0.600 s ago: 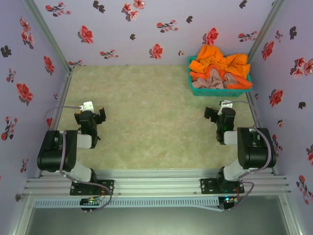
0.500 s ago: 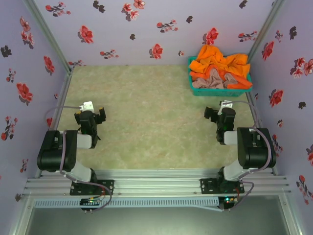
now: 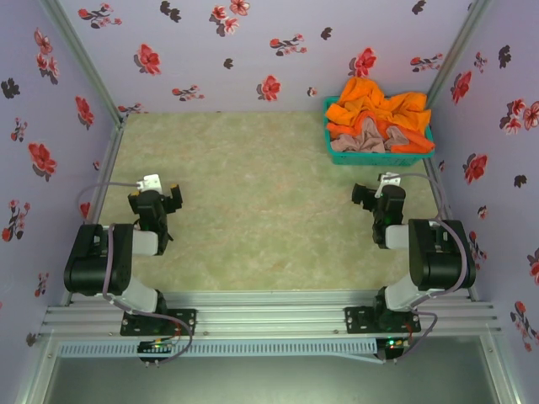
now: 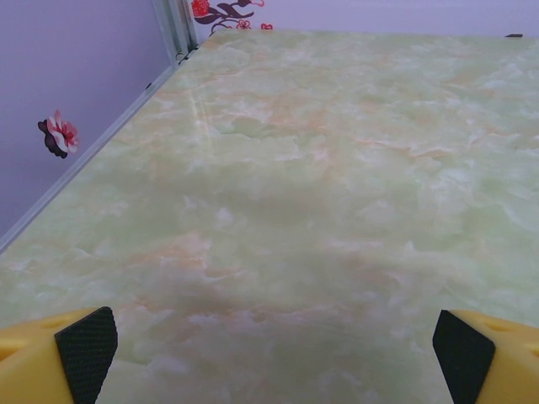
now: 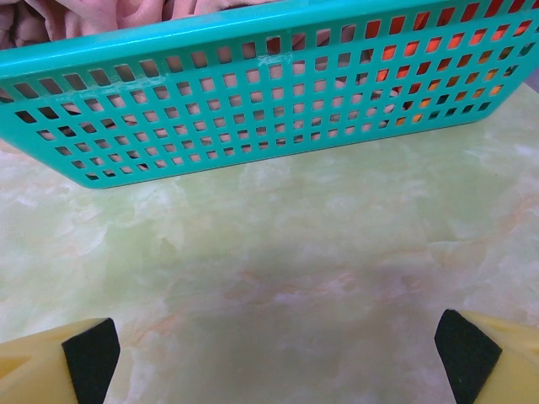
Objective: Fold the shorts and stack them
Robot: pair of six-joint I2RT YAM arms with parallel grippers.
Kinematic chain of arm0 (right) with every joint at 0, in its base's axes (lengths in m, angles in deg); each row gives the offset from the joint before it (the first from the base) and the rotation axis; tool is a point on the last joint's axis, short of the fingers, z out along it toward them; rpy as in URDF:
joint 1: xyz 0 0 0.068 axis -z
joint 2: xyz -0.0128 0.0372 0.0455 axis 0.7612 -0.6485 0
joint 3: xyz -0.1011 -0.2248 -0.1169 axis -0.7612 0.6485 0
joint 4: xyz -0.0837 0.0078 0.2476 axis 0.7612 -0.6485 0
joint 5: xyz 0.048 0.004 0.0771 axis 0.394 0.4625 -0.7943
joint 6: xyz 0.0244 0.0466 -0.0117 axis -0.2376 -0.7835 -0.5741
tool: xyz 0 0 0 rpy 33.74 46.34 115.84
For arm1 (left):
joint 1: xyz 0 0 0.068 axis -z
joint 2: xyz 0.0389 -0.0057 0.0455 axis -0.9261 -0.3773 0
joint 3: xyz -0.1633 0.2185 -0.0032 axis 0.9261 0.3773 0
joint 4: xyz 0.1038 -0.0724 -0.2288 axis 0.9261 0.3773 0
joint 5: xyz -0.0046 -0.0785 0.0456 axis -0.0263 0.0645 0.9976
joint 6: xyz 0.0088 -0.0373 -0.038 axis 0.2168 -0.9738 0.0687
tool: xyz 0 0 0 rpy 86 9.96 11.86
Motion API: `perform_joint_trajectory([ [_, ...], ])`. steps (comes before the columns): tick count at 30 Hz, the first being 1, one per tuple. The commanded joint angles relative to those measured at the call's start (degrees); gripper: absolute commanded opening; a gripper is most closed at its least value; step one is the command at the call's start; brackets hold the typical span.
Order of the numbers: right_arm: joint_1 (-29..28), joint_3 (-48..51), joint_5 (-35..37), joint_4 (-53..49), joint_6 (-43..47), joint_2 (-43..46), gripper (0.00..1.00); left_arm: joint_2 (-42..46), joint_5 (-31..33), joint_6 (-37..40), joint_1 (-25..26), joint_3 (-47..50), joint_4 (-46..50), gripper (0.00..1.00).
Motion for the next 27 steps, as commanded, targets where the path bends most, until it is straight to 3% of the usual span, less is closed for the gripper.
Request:
perform_joint_trajectory([
  [1,-0.1,-0.6,0.1,1.5,0.7,0.0,0.99,-0.5,1.3,1.3,0.2,-1.2,-1.3,0.99],
  [13,-0.2,-0.5,0.3,1.7,0.9,0.2,0.99,-0.4,0.9,1.0,-0.2,-1.3,-1.0,1.0],
  [16,-1.9,-3.8,3.2,-9.4,1.9,6.4,0.99,2.7,1.7,1.1,0.0,-0.6,-0.1,0.99],
  [19,-3.9,-8.0,3.6,-22.9,1.2,15.6,0.99,14.2,4.6,0.9,0.9,-0.7,9.2,1.0],
  [22,-6.4,-11.9,3.5,-31.2,0.5,23.1,0.99,26.5,5.4,-5.4,0.9,-4.1,24.6,1.0],
  [24,-7.6,-16.6,2.7,-36.8,-0.7,24.8,0.99,33.0,2.3,-10.2,0.9,-7.5,36.2,1.0],
  [27,-9.8,-27.1,2.9,-46.3,-0.7,22.4,0.99,40.6,-7.9,-15.0,0.9,-10.9,45.9,0.99],
])
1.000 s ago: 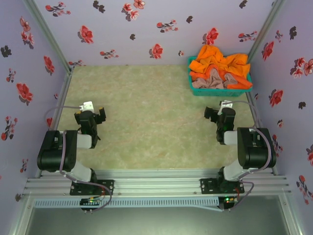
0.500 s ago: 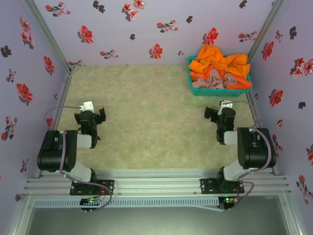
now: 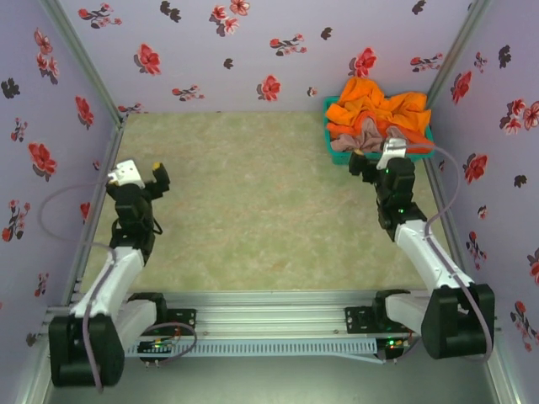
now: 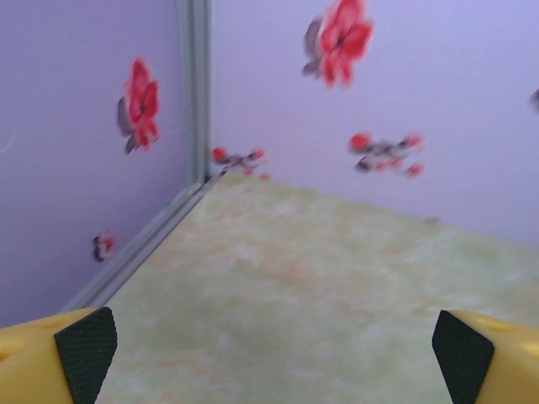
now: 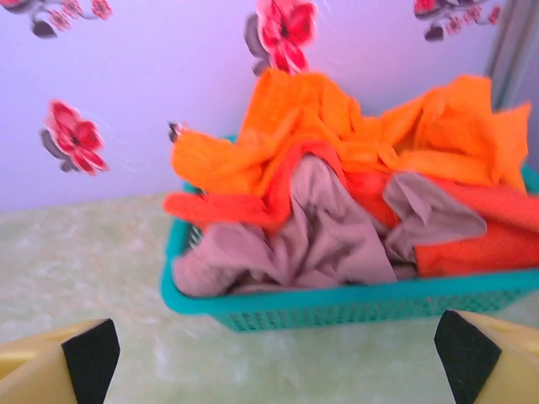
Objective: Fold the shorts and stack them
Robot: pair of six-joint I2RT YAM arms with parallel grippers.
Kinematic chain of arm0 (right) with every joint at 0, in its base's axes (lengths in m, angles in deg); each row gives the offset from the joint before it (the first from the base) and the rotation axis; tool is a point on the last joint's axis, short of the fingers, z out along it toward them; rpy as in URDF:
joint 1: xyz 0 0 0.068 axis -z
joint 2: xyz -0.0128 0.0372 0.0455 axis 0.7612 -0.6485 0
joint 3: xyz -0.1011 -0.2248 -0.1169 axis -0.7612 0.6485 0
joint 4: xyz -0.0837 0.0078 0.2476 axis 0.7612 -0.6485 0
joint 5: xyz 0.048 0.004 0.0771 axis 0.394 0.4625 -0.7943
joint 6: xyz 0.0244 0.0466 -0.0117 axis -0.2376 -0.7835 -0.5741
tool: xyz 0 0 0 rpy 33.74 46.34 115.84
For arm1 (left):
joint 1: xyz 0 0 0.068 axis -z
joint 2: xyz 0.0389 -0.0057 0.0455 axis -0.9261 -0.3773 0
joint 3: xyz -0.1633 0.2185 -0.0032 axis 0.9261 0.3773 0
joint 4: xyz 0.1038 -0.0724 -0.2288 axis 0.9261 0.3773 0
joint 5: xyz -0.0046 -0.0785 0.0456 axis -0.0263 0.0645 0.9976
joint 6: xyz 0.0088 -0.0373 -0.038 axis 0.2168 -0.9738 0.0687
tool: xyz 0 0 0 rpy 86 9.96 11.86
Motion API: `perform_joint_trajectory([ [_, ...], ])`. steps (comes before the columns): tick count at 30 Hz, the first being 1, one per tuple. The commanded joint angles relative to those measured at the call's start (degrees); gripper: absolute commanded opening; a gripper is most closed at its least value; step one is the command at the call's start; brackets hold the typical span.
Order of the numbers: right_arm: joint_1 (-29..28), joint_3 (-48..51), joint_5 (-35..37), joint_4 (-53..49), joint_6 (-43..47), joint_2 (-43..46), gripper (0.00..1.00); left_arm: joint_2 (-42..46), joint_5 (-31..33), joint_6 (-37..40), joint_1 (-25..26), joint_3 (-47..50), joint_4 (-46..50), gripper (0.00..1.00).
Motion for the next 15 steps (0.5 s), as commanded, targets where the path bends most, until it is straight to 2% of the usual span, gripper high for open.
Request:
perform_joint_trajectory([
  [1,-2.1,-11.2,0.9,-16.6,-0.4,-3.6,0.99,6.7,-11.5,-7.8,0.3,-3.8,18.7,0.99],
  [8,-4.4,-41.2,3.3,-34.3,0.2,-24.8,0.99,12.6,-32.5,-7.6,0.3,-13.0,37.7,1.0],
  [12,-4.4,-54.5,3.9,-38.9,1.2,-36.8,0.98,12.9,-40.6,-5.6,0.3,-17.2,46.2,0.99],
  [15,-4.4,-65.3,5.2,-42.9,1.7,-46.1,0.97,12.9,-43.4,-2.2,0.3,-19.2,51.2,1.0],
])
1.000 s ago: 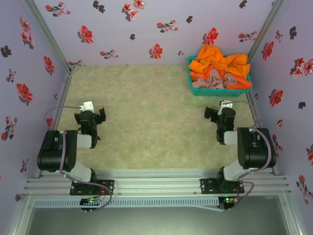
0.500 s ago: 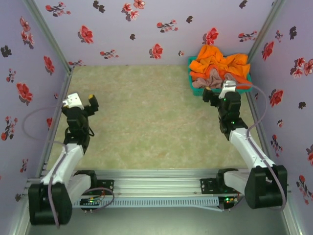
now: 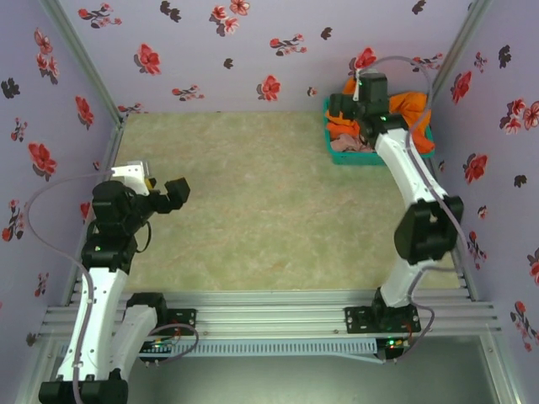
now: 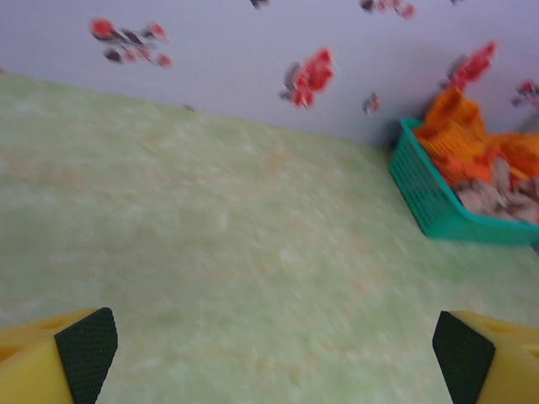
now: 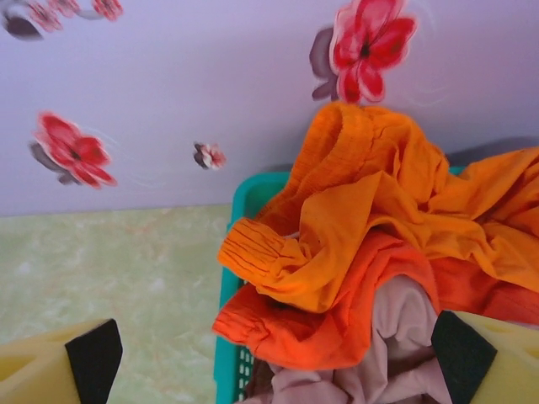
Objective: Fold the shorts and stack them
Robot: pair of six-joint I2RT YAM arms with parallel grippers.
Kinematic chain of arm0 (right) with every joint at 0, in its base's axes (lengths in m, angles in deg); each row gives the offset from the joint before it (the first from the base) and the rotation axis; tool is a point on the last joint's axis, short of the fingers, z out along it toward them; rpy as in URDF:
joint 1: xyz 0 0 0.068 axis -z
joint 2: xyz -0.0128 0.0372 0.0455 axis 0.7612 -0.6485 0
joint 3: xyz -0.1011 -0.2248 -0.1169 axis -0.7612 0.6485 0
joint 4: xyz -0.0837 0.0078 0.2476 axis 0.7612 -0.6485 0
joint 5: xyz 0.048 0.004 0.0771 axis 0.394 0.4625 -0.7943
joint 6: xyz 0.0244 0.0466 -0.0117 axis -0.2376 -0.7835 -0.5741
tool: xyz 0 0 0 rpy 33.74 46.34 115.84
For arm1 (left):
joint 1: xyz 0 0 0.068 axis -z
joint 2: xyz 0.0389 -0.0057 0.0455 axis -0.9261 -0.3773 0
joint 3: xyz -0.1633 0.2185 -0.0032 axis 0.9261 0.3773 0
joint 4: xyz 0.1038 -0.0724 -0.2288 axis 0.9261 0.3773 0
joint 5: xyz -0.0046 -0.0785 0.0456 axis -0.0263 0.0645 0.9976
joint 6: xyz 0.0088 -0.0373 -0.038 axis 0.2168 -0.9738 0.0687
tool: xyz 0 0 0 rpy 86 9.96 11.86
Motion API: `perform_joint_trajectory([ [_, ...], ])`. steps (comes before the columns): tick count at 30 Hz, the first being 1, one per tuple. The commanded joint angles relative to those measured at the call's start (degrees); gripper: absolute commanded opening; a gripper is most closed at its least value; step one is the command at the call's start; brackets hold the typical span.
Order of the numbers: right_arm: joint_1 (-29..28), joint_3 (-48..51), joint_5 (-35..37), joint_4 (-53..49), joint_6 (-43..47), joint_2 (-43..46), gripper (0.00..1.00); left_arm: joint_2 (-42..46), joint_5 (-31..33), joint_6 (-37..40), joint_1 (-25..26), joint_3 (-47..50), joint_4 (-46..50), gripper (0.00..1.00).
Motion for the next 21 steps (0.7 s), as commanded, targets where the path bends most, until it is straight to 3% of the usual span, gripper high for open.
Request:
perform_joint_trajectory([
  [1,-0.2,-10.0,2.7,-9.8,1.2,-8.4,0.96,0.8,-7.9,4.7,0.3,-3.1,10.5,1.0],
  [12,-0.2,-40.3,4.5,-19.3,1.3,-33.0,0.81,1.1,-8.5,6.7,0.3,0.2,8.8,0.99],
  [16,-0.2,-43.0,6.3,-19.1,1.5,-36.5,0.67,1.1,-8.5,6.8,0.3,1.2,8.0,1.0],
  [21,-0.2,-43.2,6.4,-19.3,-0.1,-37.1,0.39,1.2,-8.5,6.1,0.3,2.4,6.3,1.0],
])
